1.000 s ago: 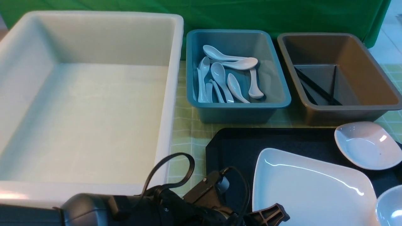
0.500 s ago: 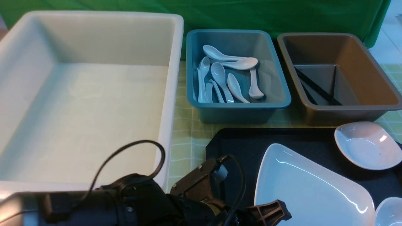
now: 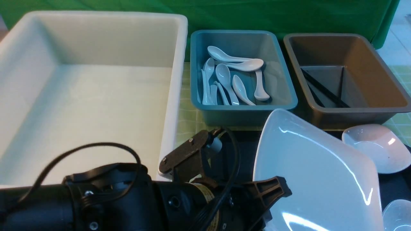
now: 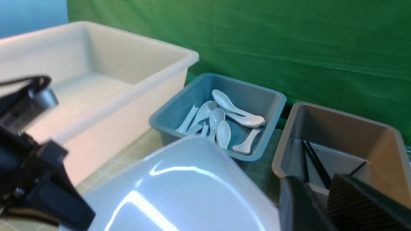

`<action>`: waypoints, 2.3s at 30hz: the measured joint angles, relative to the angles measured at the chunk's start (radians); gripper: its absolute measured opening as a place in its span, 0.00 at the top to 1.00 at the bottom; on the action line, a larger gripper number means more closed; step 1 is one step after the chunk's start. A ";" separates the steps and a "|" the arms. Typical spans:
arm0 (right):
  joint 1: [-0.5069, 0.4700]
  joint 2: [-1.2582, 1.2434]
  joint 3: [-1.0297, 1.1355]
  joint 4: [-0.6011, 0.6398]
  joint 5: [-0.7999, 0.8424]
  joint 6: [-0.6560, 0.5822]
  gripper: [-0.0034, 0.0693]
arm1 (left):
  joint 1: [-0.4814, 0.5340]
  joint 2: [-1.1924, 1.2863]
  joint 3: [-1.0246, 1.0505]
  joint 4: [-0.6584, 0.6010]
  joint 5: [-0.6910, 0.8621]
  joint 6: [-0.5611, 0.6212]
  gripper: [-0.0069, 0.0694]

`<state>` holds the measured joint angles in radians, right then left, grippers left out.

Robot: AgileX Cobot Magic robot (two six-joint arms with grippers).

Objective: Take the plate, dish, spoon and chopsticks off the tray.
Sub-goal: Use the left arm to put the plate into the large storage box on the left

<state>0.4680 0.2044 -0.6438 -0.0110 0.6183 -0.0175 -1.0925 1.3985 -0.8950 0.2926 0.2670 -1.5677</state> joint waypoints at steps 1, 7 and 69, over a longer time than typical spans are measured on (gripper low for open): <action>0.000 0.000 0.000 0.000 0.000 0.000 0.75 | 0.000 -0.008 -0.009 0.008 0.000 0.000 0.90; 0.000 0.000 0.000 0.000 0.001 0.001 0.75 | 0.000 -0.093 -0.077 0.069 0.087 0.030 0.90; 0.000 0.000 0.000 0.001 0.012 0.001 0.72 | 1.644 -0.041 -0.481 -0.819 0.816 1.568 0.90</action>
<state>0.4680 0.2044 -0.6438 -0.0101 0.6306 -0.0170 0.5511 1.3577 -1.3757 -0.5260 1.0826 0.0000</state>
